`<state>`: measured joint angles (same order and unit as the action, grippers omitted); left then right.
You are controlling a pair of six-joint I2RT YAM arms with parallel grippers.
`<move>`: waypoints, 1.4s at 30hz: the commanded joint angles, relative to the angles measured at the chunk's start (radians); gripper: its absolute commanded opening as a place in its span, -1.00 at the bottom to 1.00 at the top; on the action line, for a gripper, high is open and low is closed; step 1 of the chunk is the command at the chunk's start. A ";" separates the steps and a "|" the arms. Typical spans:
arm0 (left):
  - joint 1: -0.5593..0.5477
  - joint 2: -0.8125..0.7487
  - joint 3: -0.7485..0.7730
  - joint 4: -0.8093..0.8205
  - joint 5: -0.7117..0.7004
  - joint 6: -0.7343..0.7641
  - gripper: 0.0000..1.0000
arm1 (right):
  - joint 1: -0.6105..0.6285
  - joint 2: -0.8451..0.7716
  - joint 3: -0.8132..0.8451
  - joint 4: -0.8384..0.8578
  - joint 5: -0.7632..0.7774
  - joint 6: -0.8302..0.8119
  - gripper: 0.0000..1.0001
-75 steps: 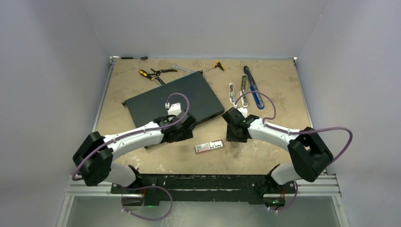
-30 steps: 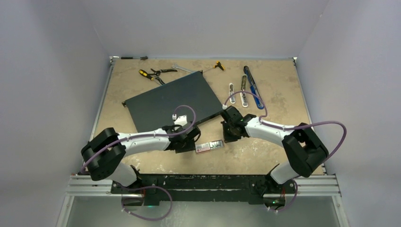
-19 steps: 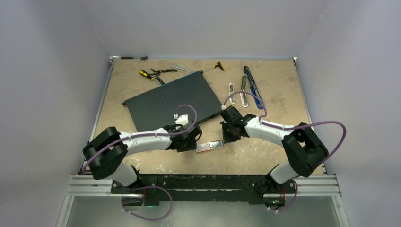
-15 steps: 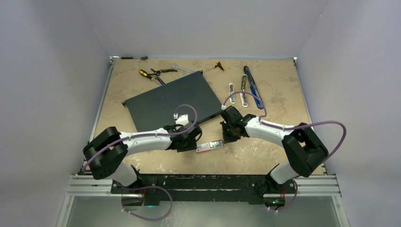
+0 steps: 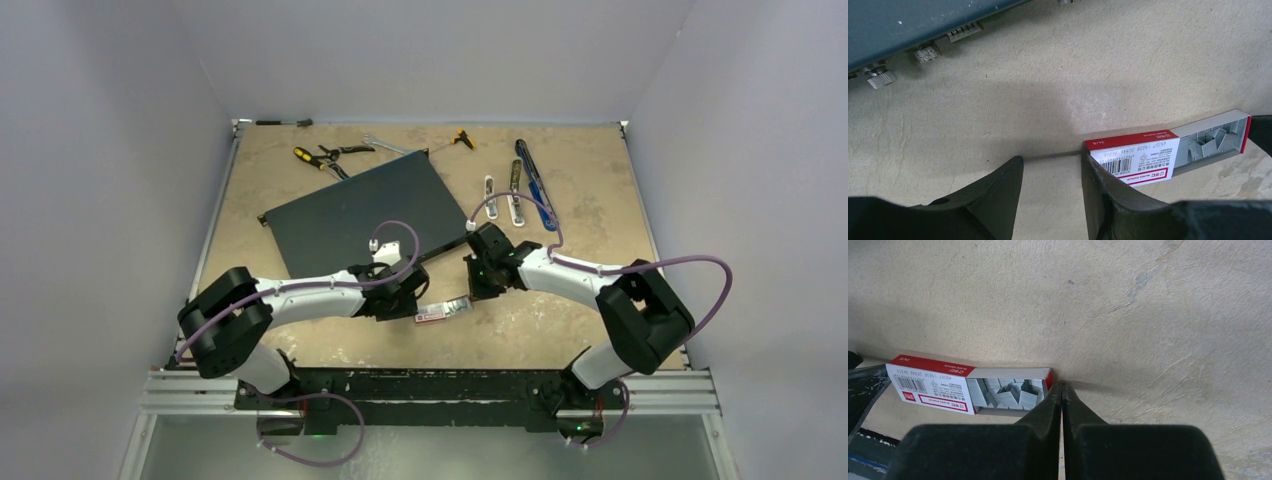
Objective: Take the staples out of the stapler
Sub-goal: Close the staple box at the center of the board.
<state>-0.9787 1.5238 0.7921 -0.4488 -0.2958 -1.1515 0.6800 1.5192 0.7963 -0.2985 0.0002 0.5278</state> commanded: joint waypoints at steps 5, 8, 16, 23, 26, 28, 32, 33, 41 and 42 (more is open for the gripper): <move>-0.011 0.058 -0.028 -0.011 0.015 -0.011 -0.11 | -0.001 -0.001 -0.014 0.020 -0.053 -0.002 -1.00; -0.013 0.060 -0.027 -0.014 0.015 -0.013 -0.11 | 0.000 0.002 -0.022 0.024 -0.051 0.008 -1.00; -0.013 0.021 -0.037 -0.089 -0.036 -0.026 -0.10 | -0.001 -0.022 -0.031 -0.071 0.043 0.078 -1.00; -0.013 -0.014 -0.056 -0.115 -0.052 -0.033 -0.05 | -0.001 -0.031 -0.035 -0.112 0.062 0.083 -1.00; -0.013 -0.010 -0.062 -0.130 -0.055 -0.031 -0.05 | -0.001 -0.028 -0.028 -0.119 0.076 0.083 -1.00; -0.013 -0.014 -0.069 -0.142 -0.061 -0.030 -0.05 | -0.002 -0.027 -0.024 -0.119 0.094 0.083 -1.00; -0.015 -0.030 -0.084 -0.136 -0.045 -0.019 -0.05 | -0.001 -0.027 -0.026 -0.112 0.070 0.078 -1.00; -0.018 -0.030 -0.085 -0.133 -0.038 -0.014 -0.05 | 0.000 -0.029 -0.028 -0.112 0.066 0.078 -1.00; -0.062 0.007 -0.069 -0.115 -0.022 -0.007 -0.06 | -0.001 -0.034 -0.028 -0.108 0.030 0.068 -1.00; -0.066 0.011 -0.068 -0.112 -0.018 -0.008 -0.06 | 0.000 -0.034 -0.030 -0.103 0.022 0.065 -1.00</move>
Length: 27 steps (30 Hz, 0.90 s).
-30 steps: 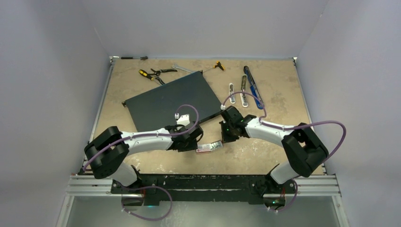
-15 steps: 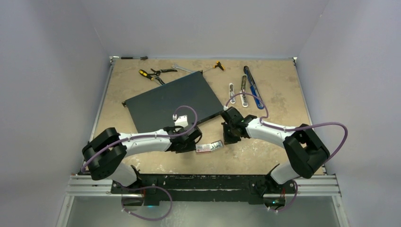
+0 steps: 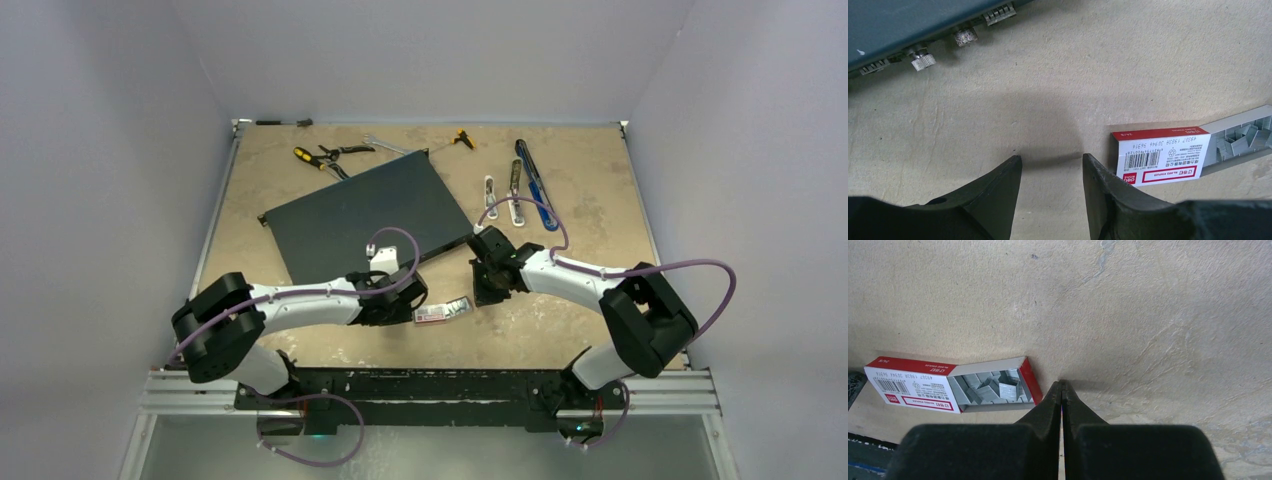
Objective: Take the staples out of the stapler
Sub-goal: Close the staple box at the center of the board.
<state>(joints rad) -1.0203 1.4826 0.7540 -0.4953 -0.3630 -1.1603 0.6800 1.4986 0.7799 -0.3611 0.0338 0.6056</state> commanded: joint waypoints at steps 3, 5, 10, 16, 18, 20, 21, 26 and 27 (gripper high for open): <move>-0.036 0.059 -0.034 -0.065 0.055 -0.006 -0.06 | 0.000 -0.016 -0.017 -0.034 -0.031 -0.019 -1.00; -0.040 0.059 -0.040 -0.061 0.059 -0.009 -0.06 | 0.000 -0.015 -0.018 -0.029 -0.031 -0.025 -1.00; -0.053 0.064 -0.038 -0.044 0.077 -0.013 -0.07 | 0.000 -0.010 -0.019 -0.007 -0.081 -0.039 -1.00; -0.076 0.073 -0.035 -0.027 0.098 -0.016 -0.07 | 0.000 -0.008 -0.020 0.002 -0.094 -0.041 -1.00; -0.085 0.077 -0.035 -0.023 0.104 -0.019 -0.07 | 0.000 -0.010 -0.022 0.004 -0.097 -0.042 -1.00; -0.093 0.080 -0.035 -0.018 0.109 -0.022 -0.07 | 0.000 -0.012 -0.025 0.007 -0.098 -0.042 -1.00; -0.097 0.083 -0.035 -0.015 0.110 -0.024 -0.07 | 0.001 -0.012 -0.026 0.008 -0.100 -0.042 -1.00; -0.104 0.100 -0.030 -0.006 0.111 -0.024 -0.08 | 0.001 -0.018 -0.031 0.014 -0.113 -0.041 -1.00; -0.104 0.102 -0.029 -0.004 0.111 -0.023 -0.08 | 0.001 -0.019 -0.031 0.014 -0.116 -0.041 -1.00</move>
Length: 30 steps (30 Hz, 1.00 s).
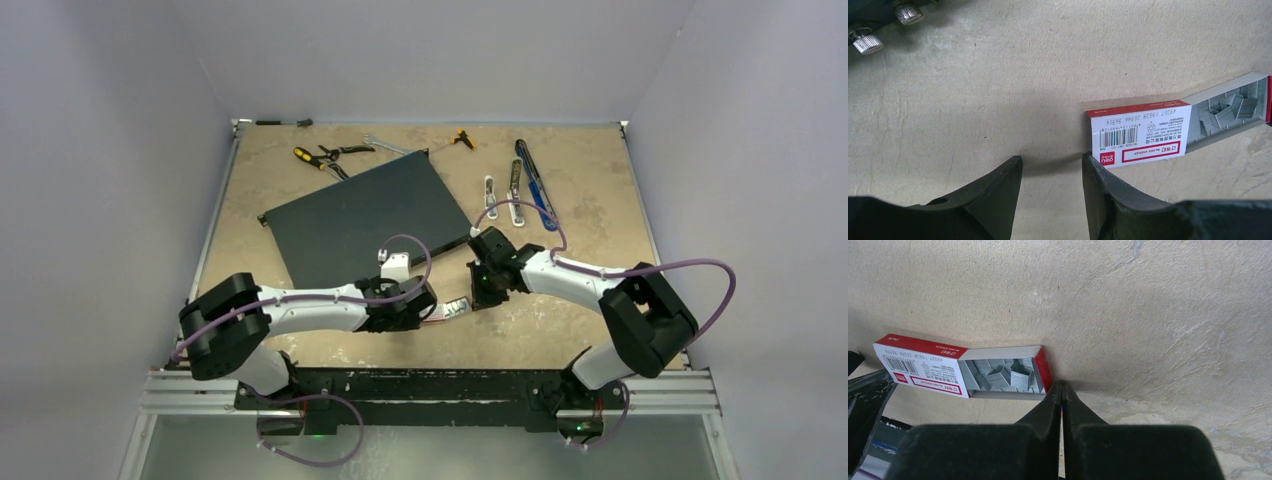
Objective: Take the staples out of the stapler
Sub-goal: Close the staple box at the center of the board.
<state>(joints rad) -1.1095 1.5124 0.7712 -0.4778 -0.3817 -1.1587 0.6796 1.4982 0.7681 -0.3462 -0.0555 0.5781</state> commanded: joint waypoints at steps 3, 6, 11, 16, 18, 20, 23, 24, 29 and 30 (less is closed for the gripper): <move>-0.018 0.082 -0.044 -0.015 0.130 -0.024 -0.08 | 0.002 -0.022 -0.020 0.000 -0.029 -0.011 -1.00; -0.018 0.090 -0.041 -0.010 0.131 -0.025 -0.08 | 0.001 -0.023 -0.022 0.000 -0.029 -0.012 -1.00; -0.023 0.095 -0.041 -0.003 0.135 -0.026 -0.08 | 0.003 -0.026 -0.028 0.006 -0.040 -0.010 -1.00; -0.032 0.095 -0.041 -0.005 0.136 -0.032 -0.08 | 0.003 -0.032 -0.037 0.010 -0.053 -0.005 -1.00; -0.033 0.094 -0.040 -0.005 0.135 -0.034 -0.08 | 0.004 -0.037 -0.044 0.013 -0.058 0.000 -1.00; -0.036 0.095 -0.039 -0.006 0.135 -0.038 -0.07 | 0.007 -0.043 -0.055 0.017 -0.065 0.008 -1.00; -0.039 0.097 -0.039 -0.008 0.135 -0.041 -0.08 | 0.014 -0.050 -0.073 0.030 -0.079 0.025 -1.00; -0.041 0.096 -0.039 -0.008 0.135 -0.042 -0.07 | 0.017 -0.052 -0.081 0.035 -0.085 0.030 -1.00; -0.045 0.098 -0.039 -0.008 0.134 -0.047 -0.08 | 0.044 -0.055 -0.099 0.059 -0.104 0.057 -1.00; -0.047 0.100 -0.039 -0.007 0.135 -0.048 -0.08 | 0.050 -0.054 -0.100 0.063 -0.106 0.062 -1.00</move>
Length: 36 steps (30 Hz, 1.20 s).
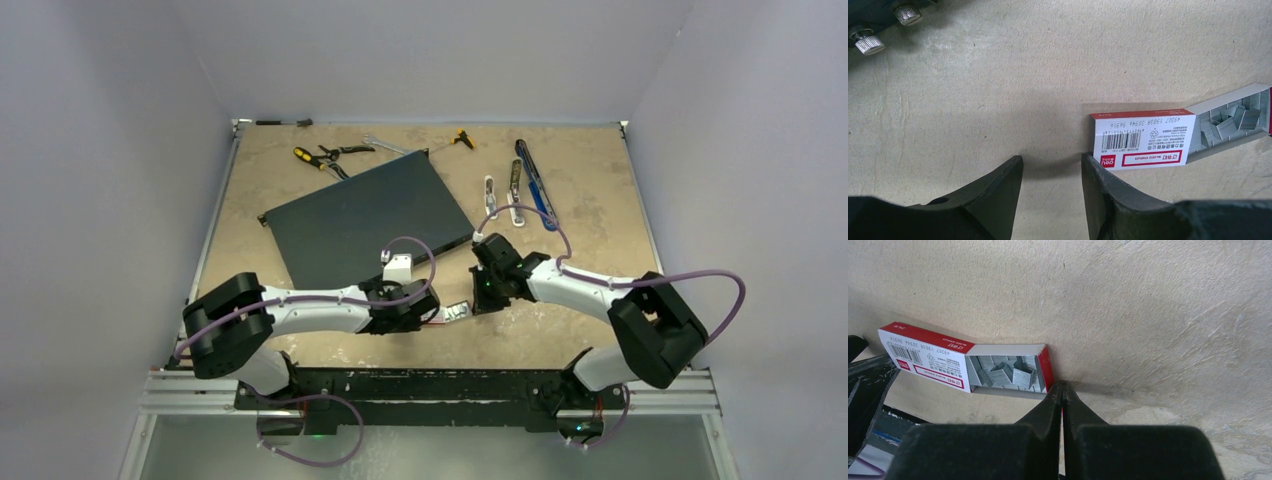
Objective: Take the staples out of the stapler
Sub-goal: Close the staple box at the center of the board.
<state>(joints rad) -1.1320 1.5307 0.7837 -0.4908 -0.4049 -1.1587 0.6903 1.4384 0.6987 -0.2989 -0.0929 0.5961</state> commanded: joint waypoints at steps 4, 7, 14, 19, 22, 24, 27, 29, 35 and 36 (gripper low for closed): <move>-0.030 0.085 -0.049 0.006 0.158 -0.051 -0.08 | 0.072 0.015 -0.034 0.031 -0.073 0.070 -1.00; -0.034 0.085 -0.050 0.004 0.155 -0.056 -0.07 | 0.089 0.015 -0.039 0.035 -0.064 0.090 -1.00; -0.035 0.068 -0.052 -0.028 0.128 -0.064 -0.08 | 0.091 -0.055 -0.032 -0.047 0.013 0.136 -1.00; -0.035 0.047 -0.060 -0.036 0.112 -0.075 -0.07 | 0.086 -0.079 -0.012 -0.085 0.056 0.143 -0.98; -0.036 0.043 -0.059 -0.051 0.100 -0.077 -0.07 | 0.087 -0.075 -0.007 -0.097 0.071 0.144 -0.95; -0.035 0.032 -0.058 -0.073 0.084 -0.081 -0.07 | 0.086 -0.082 0.001 -0.121 0.099 0.150 -0.89; -0.032 -0.013 -0.055 -0.117 0.041 -0.088 -0.07 | 0.085 -0.098 0.029 -0.173 0.174 0.159 -0.74; -0.026 -0.046 -0.049 -0.144 0.011 -0.086 -0.06 | 0.083 -0.106 0.044 -0.192 0.201 0.157 -0.63; 0.035 -0.141 -0.035 -0.155 -0.049 -0.023 -0.04 | 0.081 -0.116 0.073 -0.216 0.231 0.148 -0.44; 0.053 -0.158 -0.034 -0.143 -0.053 -0.001 -0.04 | 0.082 -0.126 0.073 -0.209 0.219 0.130 -0.40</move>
<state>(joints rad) -1.1294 1.4483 0.7498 -0.6147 -0.4271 -1.2083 0.7723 1.3468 0.7341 -0.4683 0.0883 0.7395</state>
